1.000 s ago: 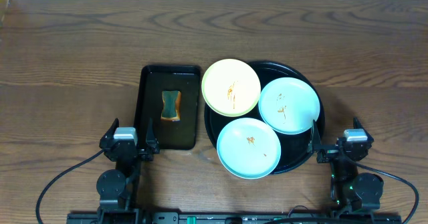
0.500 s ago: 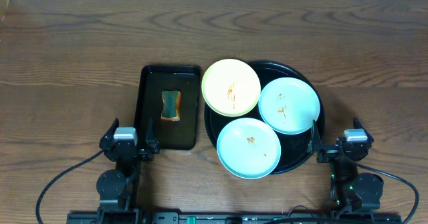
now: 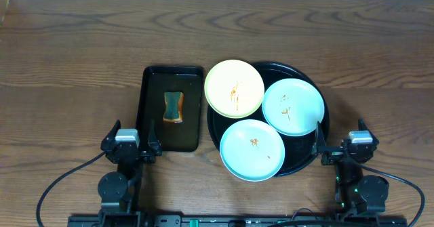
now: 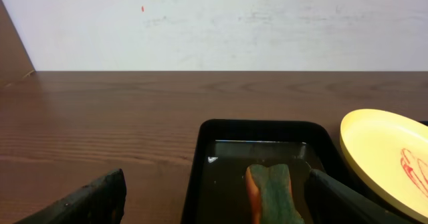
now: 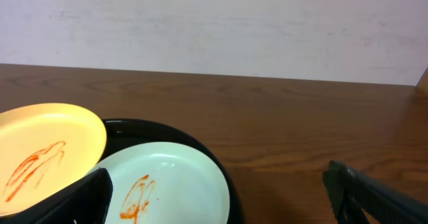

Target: Clean dirty plates on tray and stack at the side

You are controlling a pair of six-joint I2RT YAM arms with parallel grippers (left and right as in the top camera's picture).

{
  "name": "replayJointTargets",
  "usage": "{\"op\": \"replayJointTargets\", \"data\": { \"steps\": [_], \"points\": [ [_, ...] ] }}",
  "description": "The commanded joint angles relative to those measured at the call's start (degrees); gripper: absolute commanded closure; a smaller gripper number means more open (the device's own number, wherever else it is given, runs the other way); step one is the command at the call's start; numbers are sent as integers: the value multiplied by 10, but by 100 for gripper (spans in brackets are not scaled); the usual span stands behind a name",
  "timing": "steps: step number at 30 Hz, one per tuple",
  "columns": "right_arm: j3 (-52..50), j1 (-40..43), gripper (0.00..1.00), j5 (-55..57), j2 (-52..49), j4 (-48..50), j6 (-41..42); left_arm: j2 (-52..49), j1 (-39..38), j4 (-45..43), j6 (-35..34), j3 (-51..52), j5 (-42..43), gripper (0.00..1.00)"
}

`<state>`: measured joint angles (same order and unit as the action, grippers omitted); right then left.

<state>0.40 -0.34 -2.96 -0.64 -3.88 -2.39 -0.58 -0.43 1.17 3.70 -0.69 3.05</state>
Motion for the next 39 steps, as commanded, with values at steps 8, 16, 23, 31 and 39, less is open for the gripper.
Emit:
{"op": "replayJointTargets", "data": {
  "steps": [8, 16, 23, 31, 39],
  "points": [
    [-1, -5, 1, 6, 0, 4, -7, 3, 2, 26, 5, 5, 2, 14],
    [-1, -5, 1, 1, 0, 3, 57, 2, 2, 31, -55, -3, 9, 14],
    [24, -5, 1, 1, -5, -37, 71, -56, 2, 77, -66, -73, 9, 14],
    [135, -5, 1, 0, -111, -145, 97, -210, 2, 161, -66, -208, 9, 14],
    [295, -5, 1, -95, -321, -247, 106, -396, 2, 280, -71, -373, 40, 14]
  ]
}}
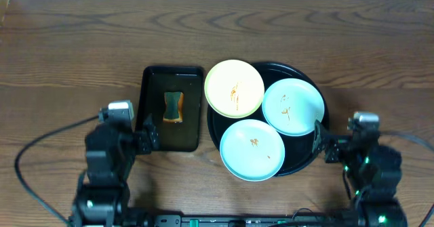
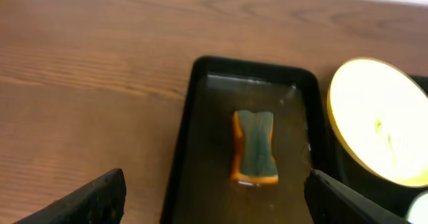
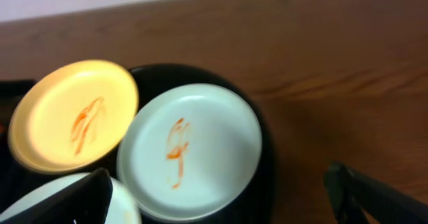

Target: Clean dirty plates on tray and stack at the side

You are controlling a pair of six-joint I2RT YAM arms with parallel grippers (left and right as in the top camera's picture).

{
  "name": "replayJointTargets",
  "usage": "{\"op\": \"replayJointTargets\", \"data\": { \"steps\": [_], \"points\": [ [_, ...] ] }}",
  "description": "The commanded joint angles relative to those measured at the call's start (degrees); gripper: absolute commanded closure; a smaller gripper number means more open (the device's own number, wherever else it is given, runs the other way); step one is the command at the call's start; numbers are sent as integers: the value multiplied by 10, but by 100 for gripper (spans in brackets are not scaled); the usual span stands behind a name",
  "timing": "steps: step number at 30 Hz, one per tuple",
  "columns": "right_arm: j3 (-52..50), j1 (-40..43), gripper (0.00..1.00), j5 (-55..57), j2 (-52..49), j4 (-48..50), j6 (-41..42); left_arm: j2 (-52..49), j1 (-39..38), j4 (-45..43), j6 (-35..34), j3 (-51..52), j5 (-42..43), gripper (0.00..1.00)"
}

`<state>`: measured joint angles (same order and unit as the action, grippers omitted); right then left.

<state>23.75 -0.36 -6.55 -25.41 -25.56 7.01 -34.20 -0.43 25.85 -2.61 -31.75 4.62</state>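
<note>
Three stained plates lie on a round black tray (image 1: pixel 324 91): a yellow plate (image 1: pixel 234 88) at the back left, a pale blue plate (image 1: pixel 292 106) on the right and another pale blue plate (image 1: pixel 252 149) at the front. An orange and green sponge (image 1: pixel 173 106) lies in a rectangular black tray (image 1: pixel 144 105) holding water. My left gripper (image 1: pixel 129 137) hangs open over that tray's near left side, its fingers (image 2: pixel 87 197) wide apart. My right gripper (image 1: pixel 344 144) is open at the round tray's near right edge. The right plate (image 3: pixel 190 150) lies ahead of it.
The two trays stand side by side in the middle of a brown wooden table (image 1: pixel 68 51). The yellow plate (image 2: pixel 374 120) overhangs the gap between them. Cables trail from both arms along the table's front edge.
Both arms have risen from their low rest position. Each wrist camera now looks down on its tray from higher up. Both grippers remain open; plates and sponge have not moved.
</note>
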Motion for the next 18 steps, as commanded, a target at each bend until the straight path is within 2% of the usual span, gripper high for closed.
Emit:
{"op": "replayJointTargets", "data": {
  "steps": [1, 4, 9, 12, 16, 18],
  "points": [
    [83, -5, 1, -75, -103, -48, 11, -84, 2, 53, -7, -84, 30, 14],
    [141, -5, 1, -118, -190, -110, 11, -150, 2, 115, -7, -146, 50, 14],
    [207, -5, 1, -122, -305, -185, 0, -245, 2, 217, -7, -224, 59, 14],
    [216, -5, 1, -163, -348, -189, 24, -274, 2, 238, -8, -230, 63, 14],
    [216, -5, 1, -247, -377, -181, 2, -281, 2, 259, -12, -230, 107, 14],
    [216, -5, 5, -246, -384, -179, 2, -281, 2, 254, -14, -230, 119, 14]
  ]
}}
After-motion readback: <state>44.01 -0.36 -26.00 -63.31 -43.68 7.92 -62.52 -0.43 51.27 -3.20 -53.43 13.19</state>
